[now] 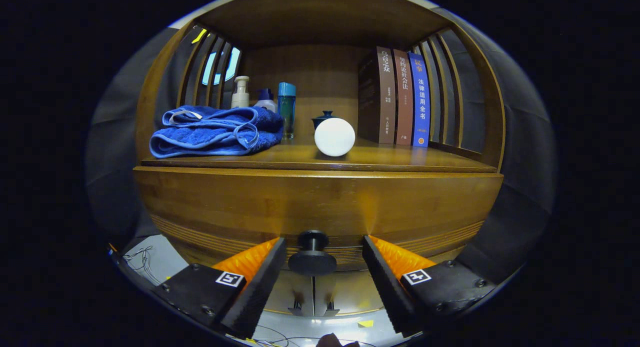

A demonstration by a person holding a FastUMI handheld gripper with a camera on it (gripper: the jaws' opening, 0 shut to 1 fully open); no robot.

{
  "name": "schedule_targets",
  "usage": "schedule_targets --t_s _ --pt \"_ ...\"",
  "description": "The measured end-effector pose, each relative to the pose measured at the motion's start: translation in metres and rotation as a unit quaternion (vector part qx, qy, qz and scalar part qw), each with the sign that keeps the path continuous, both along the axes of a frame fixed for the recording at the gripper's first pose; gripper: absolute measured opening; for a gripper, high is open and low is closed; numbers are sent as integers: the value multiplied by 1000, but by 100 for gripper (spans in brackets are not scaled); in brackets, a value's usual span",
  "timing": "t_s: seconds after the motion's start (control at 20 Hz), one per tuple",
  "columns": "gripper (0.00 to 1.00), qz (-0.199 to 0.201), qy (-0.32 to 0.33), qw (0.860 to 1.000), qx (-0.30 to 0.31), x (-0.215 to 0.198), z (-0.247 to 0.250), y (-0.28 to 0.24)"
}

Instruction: Pull open the drawer, take out the items inside it, and place them on the countertop above the cabinet.

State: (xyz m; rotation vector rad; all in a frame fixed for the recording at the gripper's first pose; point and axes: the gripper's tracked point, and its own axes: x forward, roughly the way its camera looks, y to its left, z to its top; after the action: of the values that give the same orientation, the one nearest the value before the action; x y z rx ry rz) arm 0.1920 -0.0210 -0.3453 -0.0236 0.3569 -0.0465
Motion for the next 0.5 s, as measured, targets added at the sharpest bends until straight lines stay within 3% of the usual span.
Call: schedule_targets --t_s 0.25,0.5 --pt "100 0 2 1000 -6 1 1 -1" --pt "99 0 -49 999 0 -8 75 -1"
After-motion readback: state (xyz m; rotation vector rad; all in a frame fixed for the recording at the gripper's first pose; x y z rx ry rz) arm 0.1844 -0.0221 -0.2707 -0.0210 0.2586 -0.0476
